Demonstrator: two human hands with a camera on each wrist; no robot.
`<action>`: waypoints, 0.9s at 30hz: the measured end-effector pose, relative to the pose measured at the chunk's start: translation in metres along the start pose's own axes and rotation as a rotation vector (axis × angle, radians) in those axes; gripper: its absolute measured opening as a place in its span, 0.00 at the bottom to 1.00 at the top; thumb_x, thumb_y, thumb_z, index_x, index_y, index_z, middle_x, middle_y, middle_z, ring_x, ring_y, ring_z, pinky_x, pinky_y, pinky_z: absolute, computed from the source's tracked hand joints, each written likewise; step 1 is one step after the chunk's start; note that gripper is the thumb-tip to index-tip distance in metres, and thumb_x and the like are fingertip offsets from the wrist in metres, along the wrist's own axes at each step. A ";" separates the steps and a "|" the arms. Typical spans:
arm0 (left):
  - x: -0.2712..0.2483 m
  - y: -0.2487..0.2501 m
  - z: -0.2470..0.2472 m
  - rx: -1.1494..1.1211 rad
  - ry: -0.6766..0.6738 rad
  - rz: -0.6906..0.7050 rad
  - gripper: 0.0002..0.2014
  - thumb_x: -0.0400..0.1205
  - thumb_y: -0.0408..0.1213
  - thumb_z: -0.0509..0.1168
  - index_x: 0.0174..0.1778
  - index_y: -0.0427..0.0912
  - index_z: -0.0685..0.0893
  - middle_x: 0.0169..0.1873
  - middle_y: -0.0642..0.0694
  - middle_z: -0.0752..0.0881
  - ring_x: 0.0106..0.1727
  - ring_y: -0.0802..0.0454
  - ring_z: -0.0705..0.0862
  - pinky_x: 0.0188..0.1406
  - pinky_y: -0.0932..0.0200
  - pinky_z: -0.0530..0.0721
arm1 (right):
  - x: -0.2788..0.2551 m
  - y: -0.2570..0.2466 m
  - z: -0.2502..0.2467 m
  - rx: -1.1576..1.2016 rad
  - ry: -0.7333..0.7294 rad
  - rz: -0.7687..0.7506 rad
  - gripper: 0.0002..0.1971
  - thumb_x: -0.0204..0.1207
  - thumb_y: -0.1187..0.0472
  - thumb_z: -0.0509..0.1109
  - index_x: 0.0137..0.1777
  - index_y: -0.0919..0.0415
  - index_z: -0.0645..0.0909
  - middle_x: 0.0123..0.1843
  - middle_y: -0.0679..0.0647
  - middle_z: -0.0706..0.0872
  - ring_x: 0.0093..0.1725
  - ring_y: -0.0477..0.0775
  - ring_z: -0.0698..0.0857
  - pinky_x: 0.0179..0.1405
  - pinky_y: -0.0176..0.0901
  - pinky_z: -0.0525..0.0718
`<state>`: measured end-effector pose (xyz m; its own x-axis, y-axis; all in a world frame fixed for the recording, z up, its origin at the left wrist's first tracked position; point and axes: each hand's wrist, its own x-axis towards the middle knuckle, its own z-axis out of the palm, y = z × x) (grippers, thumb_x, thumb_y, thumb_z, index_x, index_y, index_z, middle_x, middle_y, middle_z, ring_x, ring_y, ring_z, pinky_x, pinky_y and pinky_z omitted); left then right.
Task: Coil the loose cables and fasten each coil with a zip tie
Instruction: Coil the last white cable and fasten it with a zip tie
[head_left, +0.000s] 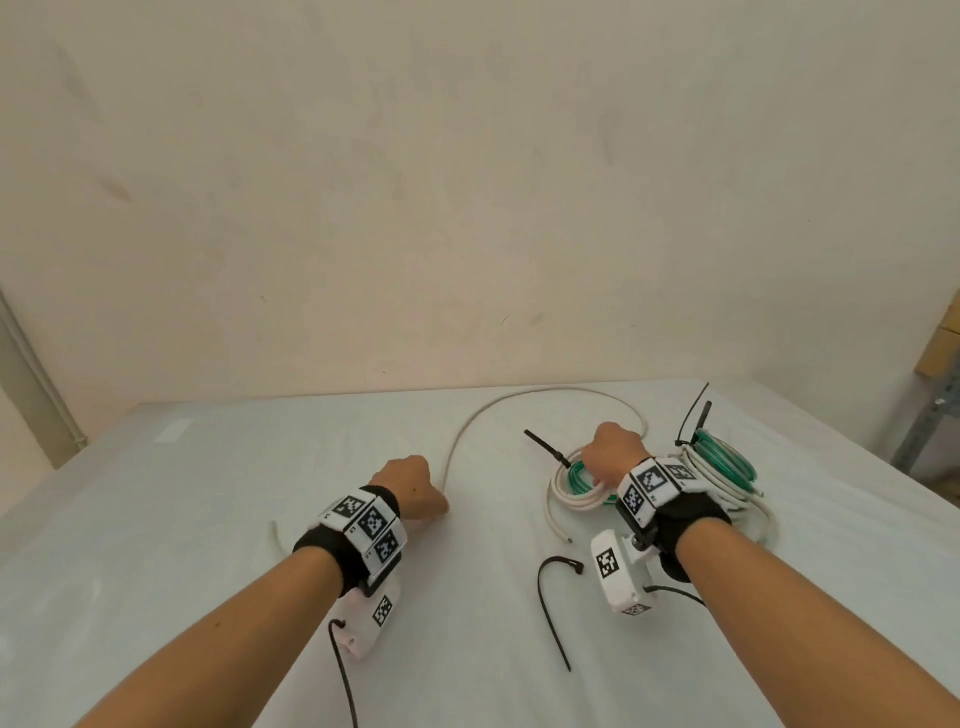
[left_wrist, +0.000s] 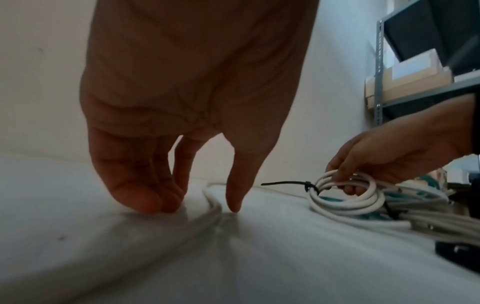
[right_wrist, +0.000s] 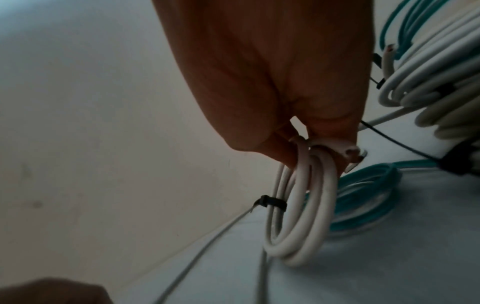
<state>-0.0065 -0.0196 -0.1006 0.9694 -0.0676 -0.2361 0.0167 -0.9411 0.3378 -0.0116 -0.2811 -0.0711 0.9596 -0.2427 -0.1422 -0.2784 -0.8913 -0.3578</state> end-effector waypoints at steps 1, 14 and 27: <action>0.003 -0.001 0.003 0.003 0.002 -0.016 0.14 0.83 0.45 0.73 0.49 0.41 0.76 0.44 0.46 0.79 0.43 0.48 0.81 0.40 0.57 0.81 | 0.003 0.002 0.004 -0.024 0.015 0.004 0.09 0.89 0.66 0.60 0.57 0.69 0.81 0.73 0.64 0.81 0.72 0.64 0.82 0.62 0.45 0.80; 0.029 -0.016 -0.018 -0.216 0.092 -0.053 0.04 0.82 0.32 0.64 0.43 0.35 0.80 0.50 0.33 0.89 0.50 0.37 0.91 0.49 0.45 0.94 | 0.007 -0.002 0.024 -0.283 0.153 -0.090 0.20 0.85 0.66 0.64 0.74 0.71 0.67 0.70 0.68 0.80 0.68 0.68 0.84 0.61 0.55 0.85; 0.004 -0.013 -0.076 -1.186 0.397 -0.015 0.06 0.87 0.22 0.66 0.43 0.26 0.82 0.42 0.33 0.82 0.39 0.44 0.86 0.26 0.61 0.90 | -0.035 -0.067 0.015 0.399 -0.252 -0.387 0.18 0.86 0.45 0.69 0.64 0.58 0.83 0.56 0.57 0.90 0.51 0.54 0.91 0.49 0.47 0.90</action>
<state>0.0163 0.0177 -0.0364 0.9706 0.2392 -0.0262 0.0390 -0.0490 0.9980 -0.0274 -0.2072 -0.0565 0.9687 0.2118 -0.1296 0.0484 -0.6730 -0.7381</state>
